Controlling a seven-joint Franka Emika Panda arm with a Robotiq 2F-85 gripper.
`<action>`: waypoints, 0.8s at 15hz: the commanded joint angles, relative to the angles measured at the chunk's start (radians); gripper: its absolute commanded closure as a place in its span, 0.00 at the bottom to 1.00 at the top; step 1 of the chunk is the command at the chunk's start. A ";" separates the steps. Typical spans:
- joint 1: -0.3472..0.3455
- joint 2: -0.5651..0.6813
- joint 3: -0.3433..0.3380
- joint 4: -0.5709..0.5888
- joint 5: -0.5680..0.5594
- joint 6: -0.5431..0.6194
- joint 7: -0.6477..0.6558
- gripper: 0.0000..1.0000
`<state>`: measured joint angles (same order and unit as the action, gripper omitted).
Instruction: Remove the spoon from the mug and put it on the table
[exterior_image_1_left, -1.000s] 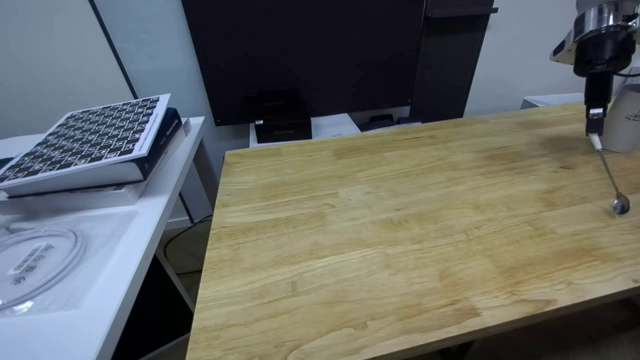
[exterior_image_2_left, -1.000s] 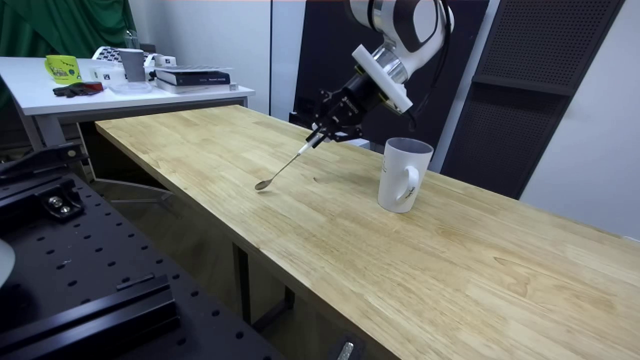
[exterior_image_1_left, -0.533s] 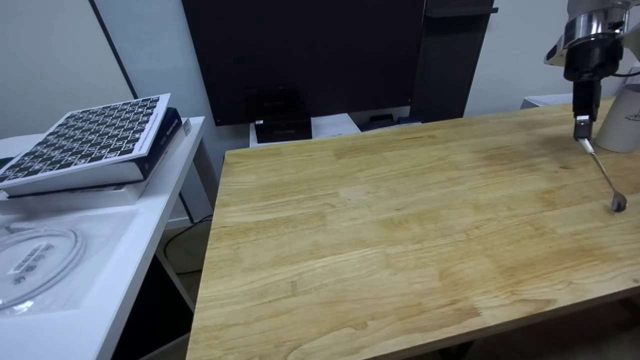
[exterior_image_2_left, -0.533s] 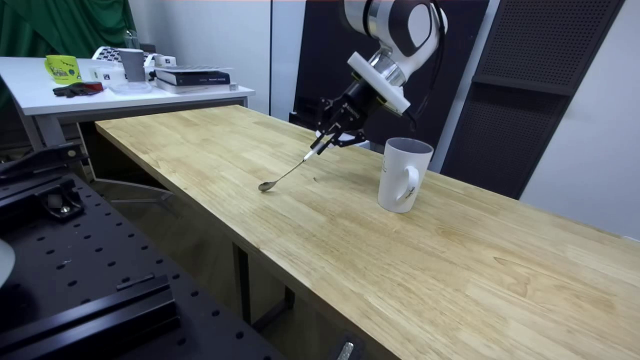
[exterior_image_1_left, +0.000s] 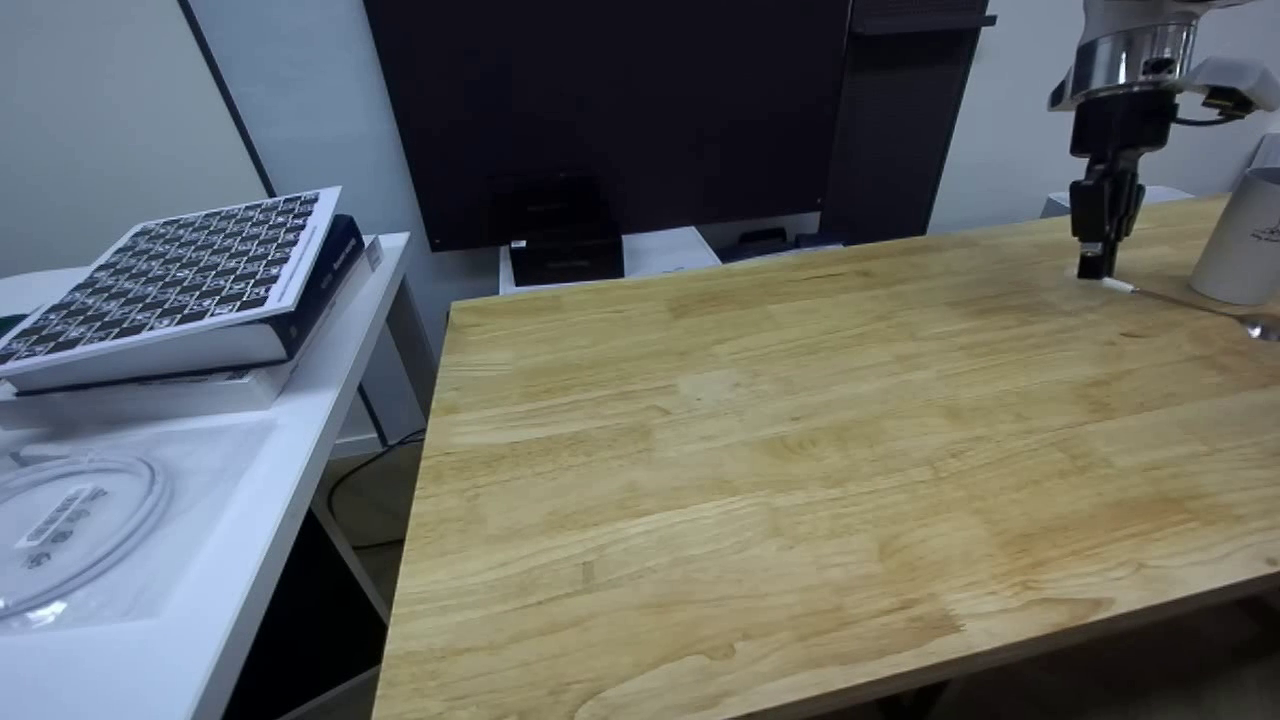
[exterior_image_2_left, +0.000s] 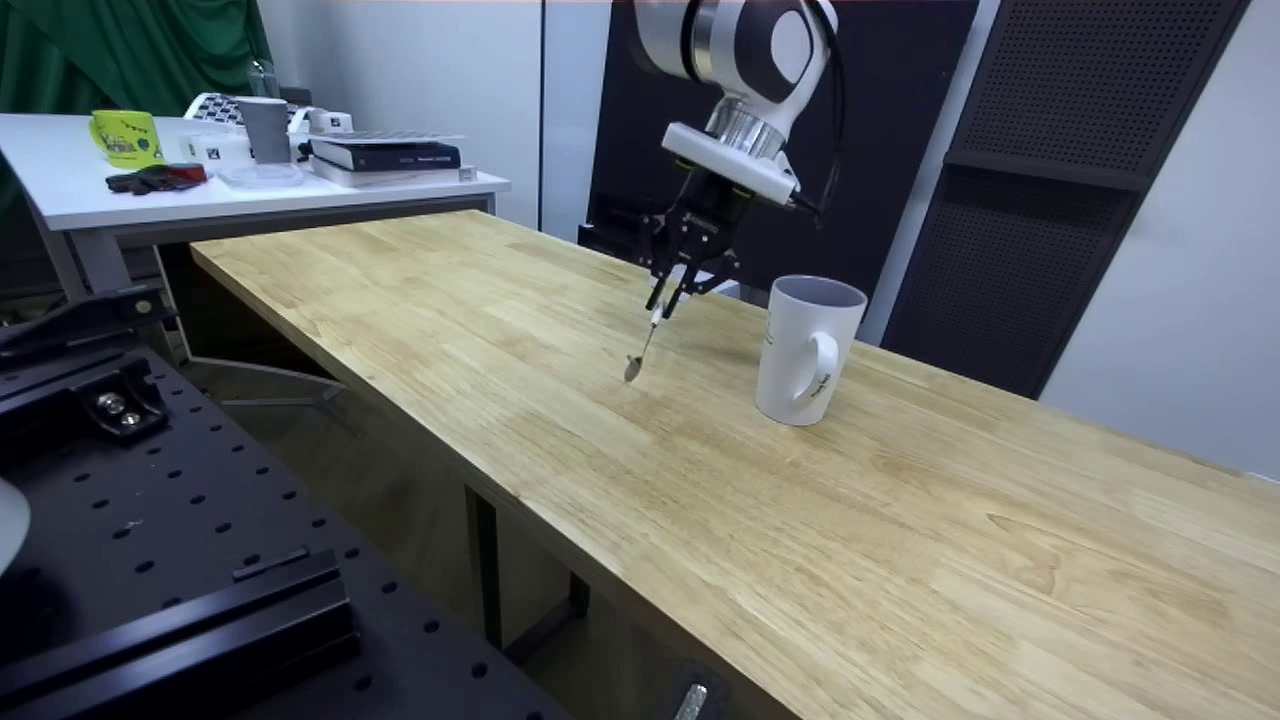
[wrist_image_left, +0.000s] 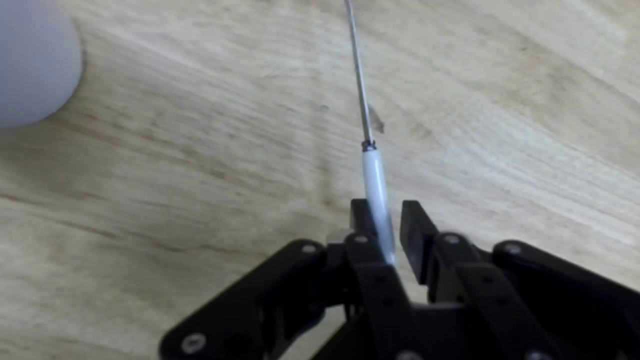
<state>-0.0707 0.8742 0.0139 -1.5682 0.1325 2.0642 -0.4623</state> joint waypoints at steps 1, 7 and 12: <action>0.028 0.046 -0.029 0.008 -0.116 0.141 0.098 0.47; 0.046 0.039 -0.048 -0.025 -0.214 0.219 0.183 0.06; 0.062 -0.017 -0.050 -0.035 -0.251 0.146 0.225 0.00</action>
<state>-0.0268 0.8903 -0.0264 -1.6113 -0.0837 2.2641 -0.3027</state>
